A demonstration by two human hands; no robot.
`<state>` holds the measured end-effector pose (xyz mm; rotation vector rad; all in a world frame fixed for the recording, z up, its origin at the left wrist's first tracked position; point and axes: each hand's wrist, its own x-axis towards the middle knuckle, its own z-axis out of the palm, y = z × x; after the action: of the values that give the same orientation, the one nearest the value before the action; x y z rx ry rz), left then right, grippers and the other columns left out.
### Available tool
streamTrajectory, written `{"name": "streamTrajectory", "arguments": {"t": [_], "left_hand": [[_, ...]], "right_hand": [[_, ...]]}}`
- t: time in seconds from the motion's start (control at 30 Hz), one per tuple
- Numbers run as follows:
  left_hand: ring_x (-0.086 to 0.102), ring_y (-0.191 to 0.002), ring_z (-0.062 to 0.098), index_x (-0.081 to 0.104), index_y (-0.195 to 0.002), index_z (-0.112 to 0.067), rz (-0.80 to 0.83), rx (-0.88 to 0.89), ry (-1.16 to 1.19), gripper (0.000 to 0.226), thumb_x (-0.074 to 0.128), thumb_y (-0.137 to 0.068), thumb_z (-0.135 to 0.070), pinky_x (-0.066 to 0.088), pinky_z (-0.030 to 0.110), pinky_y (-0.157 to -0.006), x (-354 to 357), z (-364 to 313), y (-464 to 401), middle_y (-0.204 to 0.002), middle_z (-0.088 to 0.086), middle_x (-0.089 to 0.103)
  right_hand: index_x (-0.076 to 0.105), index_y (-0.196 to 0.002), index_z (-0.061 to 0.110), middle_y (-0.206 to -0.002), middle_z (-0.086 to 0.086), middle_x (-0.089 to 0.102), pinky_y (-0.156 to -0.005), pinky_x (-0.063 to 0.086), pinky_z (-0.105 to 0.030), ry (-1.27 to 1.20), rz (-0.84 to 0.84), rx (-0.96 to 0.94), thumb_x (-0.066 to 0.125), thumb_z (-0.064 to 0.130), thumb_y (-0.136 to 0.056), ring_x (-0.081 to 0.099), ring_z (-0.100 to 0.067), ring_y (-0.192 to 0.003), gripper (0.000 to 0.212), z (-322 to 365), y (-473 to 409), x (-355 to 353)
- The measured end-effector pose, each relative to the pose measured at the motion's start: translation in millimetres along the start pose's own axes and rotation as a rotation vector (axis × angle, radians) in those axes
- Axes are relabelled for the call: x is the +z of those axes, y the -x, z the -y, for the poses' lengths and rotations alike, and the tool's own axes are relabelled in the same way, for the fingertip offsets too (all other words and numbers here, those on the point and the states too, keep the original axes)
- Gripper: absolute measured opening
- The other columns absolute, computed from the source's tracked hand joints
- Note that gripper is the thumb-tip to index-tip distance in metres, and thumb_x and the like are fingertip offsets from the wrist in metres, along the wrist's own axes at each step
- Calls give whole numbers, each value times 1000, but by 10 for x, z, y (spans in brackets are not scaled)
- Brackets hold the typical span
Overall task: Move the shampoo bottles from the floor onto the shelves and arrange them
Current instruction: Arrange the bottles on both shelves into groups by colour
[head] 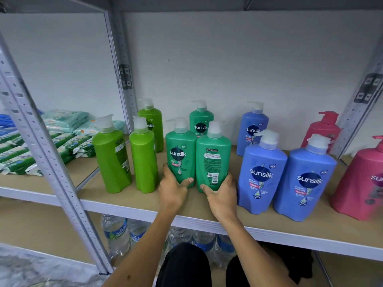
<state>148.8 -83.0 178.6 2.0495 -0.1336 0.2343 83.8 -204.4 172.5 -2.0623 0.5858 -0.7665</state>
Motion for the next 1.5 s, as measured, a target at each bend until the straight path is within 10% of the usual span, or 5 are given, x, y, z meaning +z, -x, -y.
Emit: {"name": "streamTrajectory", "arguments": {"t": [1.5], "left_hand": [[55,-115,13,28,-147,-15,100,49,97,79,73,-83,-22,48,34,-99,-507,308,470,-135,3,55]], "right_hand": [[24,-147,9,-144,-13,42,-109,37,-42,-139,6,102,74,14,-76,41,-26,-132,87,32,687,-302]]}}
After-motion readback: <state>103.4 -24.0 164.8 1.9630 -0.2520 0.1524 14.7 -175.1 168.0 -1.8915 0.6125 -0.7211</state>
